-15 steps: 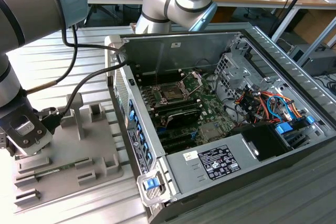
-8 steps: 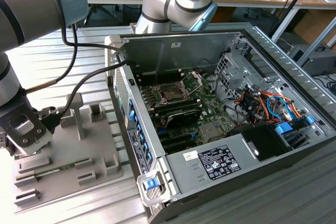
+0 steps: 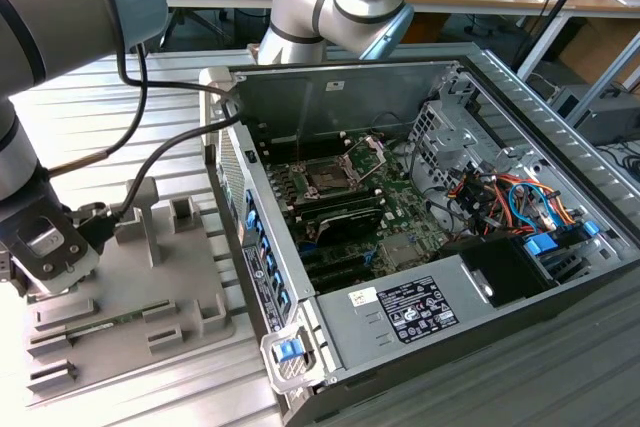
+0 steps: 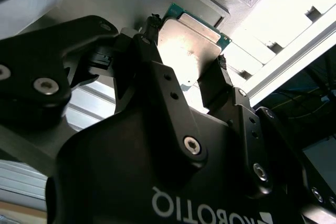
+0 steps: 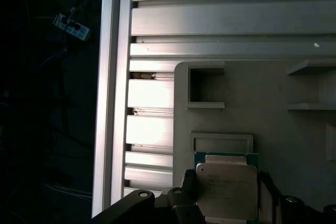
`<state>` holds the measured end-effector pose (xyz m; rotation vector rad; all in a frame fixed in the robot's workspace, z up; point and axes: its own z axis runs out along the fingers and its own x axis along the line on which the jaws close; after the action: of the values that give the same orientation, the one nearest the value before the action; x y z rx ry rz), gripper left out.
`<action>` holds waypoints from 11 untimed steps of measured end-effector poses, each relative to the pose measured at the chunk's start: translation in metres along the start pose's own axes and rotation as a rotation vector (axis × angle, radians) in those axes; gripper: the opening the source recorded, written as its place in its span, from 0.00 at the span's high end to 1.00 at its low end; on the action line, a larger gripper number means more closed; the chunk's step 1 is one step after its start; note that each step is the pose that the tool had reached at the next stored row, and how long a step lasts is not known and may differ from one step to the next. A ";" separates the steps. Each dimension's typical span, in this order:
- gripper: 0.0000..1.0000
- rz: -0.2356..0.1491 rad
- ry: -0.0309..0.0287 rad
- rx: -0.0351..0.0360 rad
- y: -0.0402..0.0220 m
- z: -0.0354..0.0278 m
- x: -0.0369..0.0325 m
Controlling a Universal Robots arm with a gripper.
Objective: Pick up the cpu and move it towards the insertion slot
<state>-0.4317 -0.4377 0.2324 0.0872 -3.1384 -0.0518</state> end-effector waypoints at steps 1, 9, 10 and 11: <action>0.45 0.000 0.0000 0.0000 0.0000 -0.0003 0.0000; 0.45 0.000 0.0000 0.0000 0.0001 -0.0030 0.0000; 0.45 0.000 0.0000 0.0000 0.0001 -0.0032 0.0000; 0.45 0.000 -0.0001 0.0000 0.0001 -0.0035 0.0000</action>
<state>-0.4317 -0.4377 0.2359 0.0872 -3.1385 -0.0518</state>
